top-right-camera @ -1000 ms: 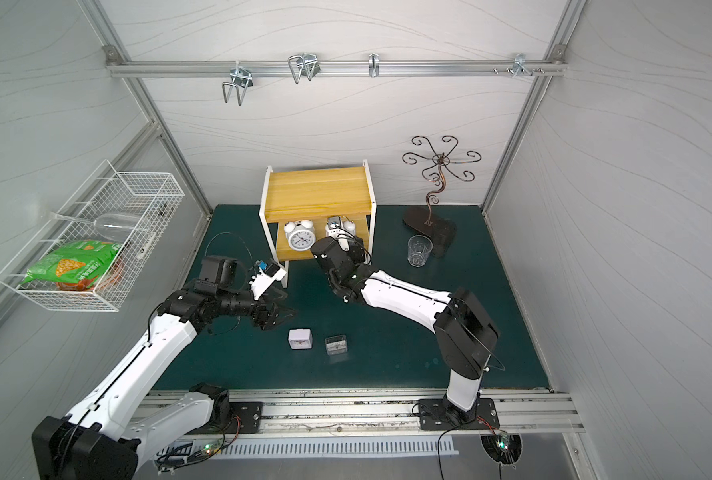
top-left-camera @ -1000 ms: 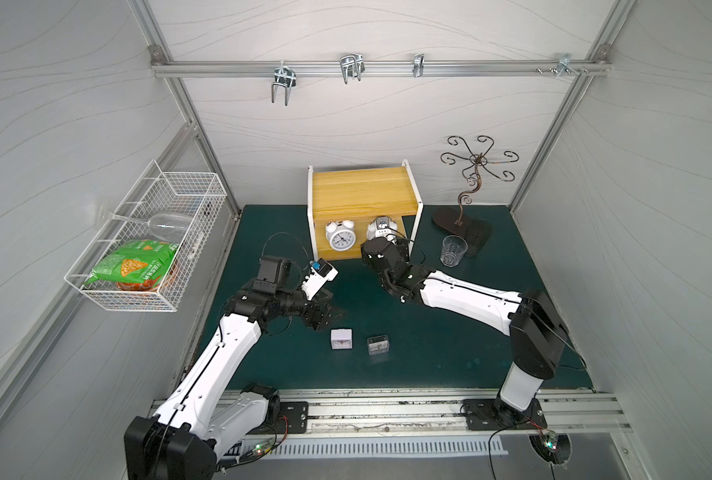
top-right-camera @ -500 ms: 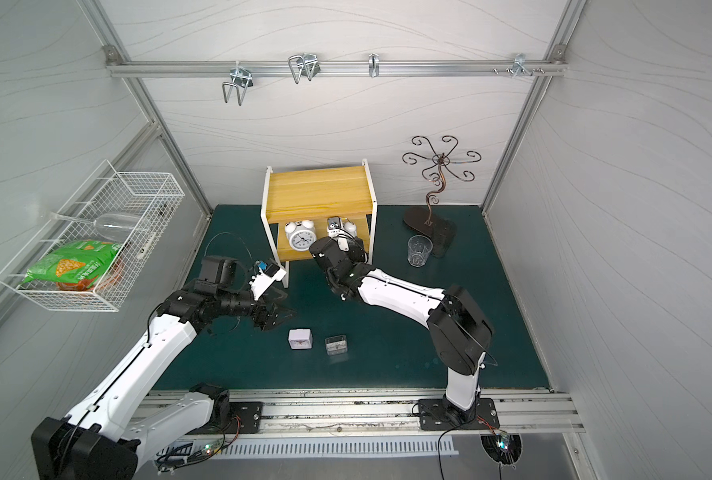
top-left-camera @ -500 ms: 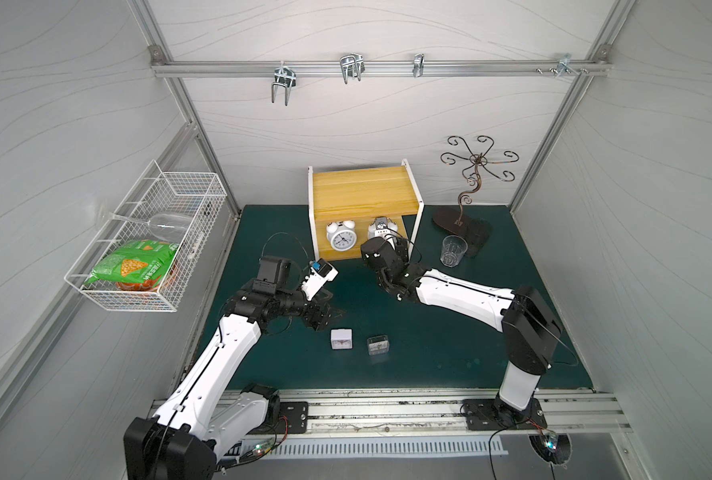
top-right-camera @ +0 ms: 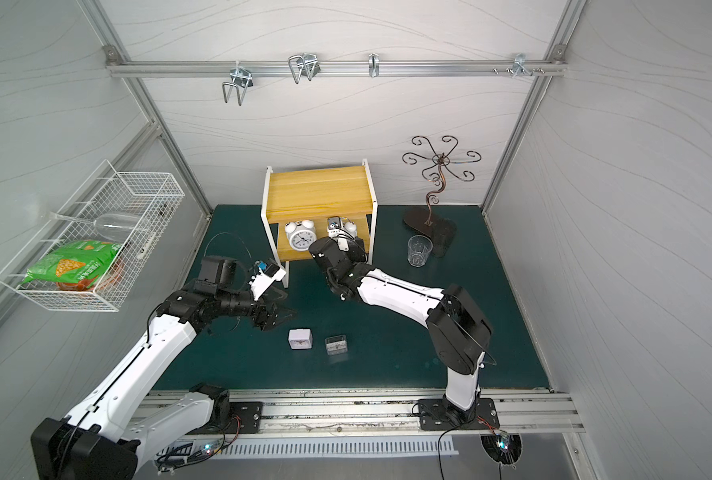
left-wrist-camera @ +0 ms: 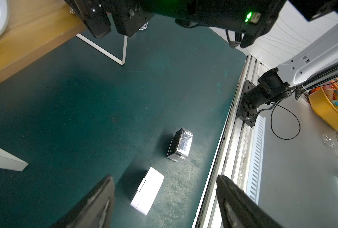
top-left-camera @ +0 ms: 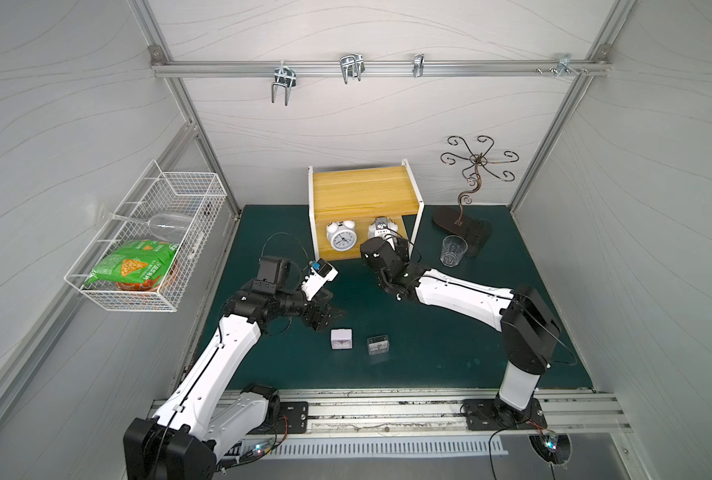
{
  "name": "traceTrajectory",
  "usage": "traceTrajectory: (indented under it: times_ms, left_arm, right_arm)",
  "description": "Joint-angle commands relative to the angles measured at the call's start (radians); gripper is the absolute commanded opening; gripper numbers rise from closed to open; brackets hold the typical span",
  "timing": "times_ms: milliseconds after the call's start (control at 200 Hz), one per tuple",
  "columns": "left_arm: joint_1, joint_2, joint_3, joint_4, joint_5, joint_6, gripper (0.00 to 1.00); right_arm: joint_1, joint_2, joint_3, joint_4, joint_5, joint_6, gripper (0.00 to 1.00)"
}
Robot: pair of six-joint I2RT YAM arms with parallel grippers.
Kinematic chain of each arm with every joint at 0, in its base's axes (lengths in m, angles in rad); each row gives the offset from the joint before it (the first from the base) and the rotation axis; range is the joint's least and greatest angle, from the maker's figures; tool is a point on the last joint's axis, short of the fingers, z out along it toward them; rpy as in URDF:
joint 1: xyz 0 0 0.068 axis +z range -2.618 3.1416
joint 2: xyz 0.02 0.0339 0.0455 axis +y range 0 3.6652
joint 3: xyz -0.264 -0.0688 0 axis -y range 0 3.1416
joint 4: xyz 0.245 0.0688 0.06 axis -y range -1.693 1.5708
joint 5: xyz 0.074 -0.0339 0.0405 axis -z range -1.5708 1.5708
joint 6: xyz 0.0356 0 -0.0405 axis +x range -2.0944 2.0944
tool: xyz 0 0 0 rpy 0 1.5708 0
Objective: Place the alarm clocks on the shelf by style
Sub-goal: Place the alarm on the shelf.
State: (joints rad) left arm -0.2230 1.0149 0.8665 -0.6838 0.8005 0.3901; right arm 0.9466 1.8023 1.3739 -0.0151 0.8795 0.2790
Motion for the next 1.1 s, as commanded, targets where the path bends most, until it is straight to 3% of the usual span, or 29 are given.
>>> traceTrajectory:
  times_ms: [0, 665, 910, 1095]
  left_arm:
    - [0.004, -0.013, 0.002, 0.015, 0.017, 0.015, 0.83]
    - [0.004, -0.016, 0.002, 0.014, 0.019, 0.015, 0.83]
    - [0.004, -0.021, 0.003, 0.011, 0.019, 0.015, 0.83]
    - [0.004, -0.022, 0.004, 0.012, 0.017, 0.016, 0.83]
  right_arm:
    - [-0.014, 0.008, 0.034, 0.0, 0.007, 0.017, 0.97]
    - [0.041, -0.105, -0.038, -0.018, 0.009, 0.065, 0.99]
    - [0.071, -0.188, -0.095, -0.067, 0.027, 0.099, 0.99]
    - [0.121, -0.294, -0.144, -0.201, -0.05, 0.137, 0.99]
